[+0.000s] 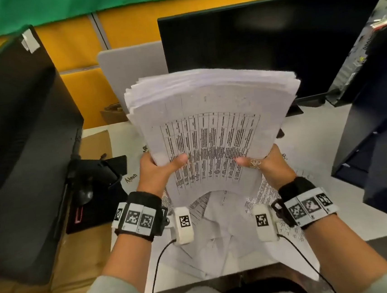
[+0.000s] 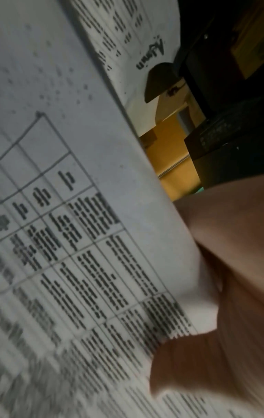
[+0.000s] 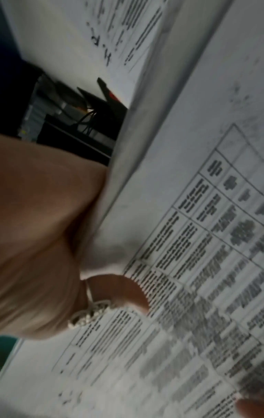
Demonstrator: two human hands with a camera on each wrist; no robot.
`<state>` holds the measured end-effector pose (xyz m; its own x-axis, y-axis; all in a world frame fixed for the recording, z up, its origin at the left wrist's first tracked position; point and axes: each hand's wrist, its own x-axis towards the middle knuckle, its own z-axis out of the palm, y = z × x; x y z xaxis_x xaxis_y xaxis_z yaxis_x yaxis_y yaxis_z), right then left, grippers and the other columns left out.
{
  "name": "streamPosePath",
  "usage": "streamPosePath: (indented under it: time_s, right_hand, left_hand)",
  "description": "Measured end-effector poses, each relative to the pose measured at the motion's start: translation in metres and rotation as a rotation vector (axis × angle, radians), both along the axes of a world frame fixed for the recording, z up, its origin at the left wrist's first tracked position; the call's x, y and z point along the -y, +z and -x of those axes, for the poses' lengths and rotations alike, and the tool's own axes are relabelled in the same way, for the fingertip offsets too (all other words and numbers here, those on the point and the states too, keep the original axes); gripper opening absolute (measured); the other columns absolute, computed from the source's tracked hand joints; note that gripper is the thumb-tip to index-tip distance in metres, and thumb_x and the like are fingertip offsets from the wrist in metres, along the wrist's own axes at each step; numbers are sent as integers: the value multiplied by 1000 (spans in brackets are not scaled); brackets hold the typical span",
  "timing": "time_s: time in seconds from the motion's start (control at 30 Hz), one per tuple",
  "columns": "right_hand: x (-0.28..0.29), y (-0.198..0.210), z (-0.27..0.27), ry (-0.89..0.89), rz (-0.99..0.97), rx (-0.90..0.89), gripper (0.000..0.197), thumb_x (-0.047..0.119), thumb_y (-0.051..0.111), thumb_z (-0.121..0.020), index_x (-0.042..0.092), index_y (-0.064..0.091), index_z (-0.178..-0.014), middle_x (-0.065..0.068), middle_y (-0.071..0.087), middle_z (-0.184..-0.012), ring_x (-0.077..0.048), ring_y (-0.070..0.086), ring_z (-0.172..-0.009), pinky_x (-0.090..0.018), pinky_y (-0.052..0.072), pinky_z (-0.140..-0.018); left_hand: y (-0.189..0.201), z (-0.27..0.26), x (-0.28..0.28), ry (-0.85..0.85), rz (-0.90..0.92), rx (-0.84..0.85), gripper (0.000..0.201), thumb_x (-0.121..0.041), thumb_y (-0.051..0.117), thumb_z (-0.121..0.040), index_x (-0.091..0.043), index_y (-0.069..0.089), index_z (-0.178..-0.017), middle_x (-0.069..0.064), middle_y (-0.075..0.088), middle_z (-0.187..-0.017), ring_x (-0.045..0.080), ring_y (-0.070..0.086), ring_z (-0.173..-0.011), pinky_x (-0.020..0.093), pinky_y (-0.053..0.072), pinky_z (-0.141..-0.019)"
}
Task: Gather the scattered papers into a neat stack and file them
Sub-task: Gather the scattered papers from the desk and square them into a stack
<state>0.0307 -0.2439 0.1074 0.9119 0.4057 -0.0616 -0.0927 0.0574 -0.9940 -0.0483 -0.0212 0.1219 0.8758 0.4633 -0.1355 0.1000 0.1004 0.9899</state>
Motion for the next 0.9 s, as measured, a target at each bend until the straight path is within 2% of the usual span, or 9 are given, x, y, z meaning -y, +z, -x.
streamPosePath:
  time_s: [0.1, 0.17, 0.23, 0.27, 0.4, 0.5, 0.6, 0.8, 0.9]
  right_hand:
    - [-10, -14, 8, 40, 66, -49, 58, 22, 84, -56, 29, 57, -107, 8, 66, -107, 0, 63, -99, -24, 51, -83]
    - [-13, -24, 11, -27, 89, -85, 66, 36, 84, -53, 27, 54, -111, 8, 64, -109, -11, 61, -105, -38, 47, -96]
    - [-12, -24, 9, -100, 145, -70, 48, 26, 73, -72, 24, 52, -115, 5, 60, -112, -14, 55, -107, -39, 41, -101]
    - [-12, -21, 8, -102, 172, -57, 44, 21, 67, -80, 20, 50, -121, 3, 57, -116, -13, 52, -109, -35, 39, -100]
    - [-16, -11, -13, -192, 238, 8, 43, 17, 53, -91, 5, 45, -131, -10, 55, -129, -23, 49, -121, -30, 38, -94]
    - [-6, 2, -34, -369, 311, 120, 36, 12, 50, -93, 5, 50, -128, -15, 59, -124, -28, 55, -116, -38, 46, -97]
    - [18, 5, -45, -569, 425, 192, 32, 5, 47, -93, 4, 53, -124, -17, 62, -115, -28, 59, -107, -27, 46, -84]
    - [45, 0, -49, -805, 492, 208, 37, -5, 45, -88, 10, 55, -120, -8, 63, -103, -17, 54, -90, -27, 46, -81]
    - [53, -7, -51, -831, 440, 170, 42, -7, 42, -87, 11, 54, -123, 0, 56, -99, -14, 52, -92, -25, 45, -83]
  left_hand:
    - [-15, 2, 19, -88, -25, -76, 97, -37, 86, -52, -13, 39, -134, -6, 51, -127, 14, 47, -120, 41, 34, -108]
    - [-26, -3, 27, -73, -57, -162, 72, -21, 78, -71, -9, 39, -129, -5, 47, -118, 15, 42, -114, 31, 36, -103]
    - [-35, -10, 24, -60, -121, -149, 38, -17, 75, -74, -20, 51, -103, -9, 52, -99, 16, 47, -102, 15, 47, -84]
    - [-37, -13, 24, -51, -151, -146, 32, -19, 75, -74, -24, 51, -95, -11, 54, -92, 16, 51, -98, 15, 49, -78]
    - [-29, -34, 27, 46, -199, -126, 26, -18, 75, -75, -19, 55, -91, -6, 61, -87, 14, 60, -86, 22, 44, -79]
    - [-31, -49, 22, 89, -339, -125, 55, -21, 82, -65, -12, 54, -112, 3, 63, -109, 17, 60, -96, 25, 49, -80]
    - [-57, -41, 24, -31, -382, -436, 86, -33, 83, -63, -14, 39, -135, 8, 51, -132, 25, 52, -117, 34, 44, -97]
    - [-108, -28, 87, -434, -764, -779, 117, -68, 72, -55, -12, 22, -145, 13, 25, -150, 32, 28, -137, 41, 30, -111]
    - [-116, -34, 108, -506, -783, -764, 118, -53, 82, -54, -11, 17, -143, 16, 31, -145, 32, 36, -132, 40, 37, -108]
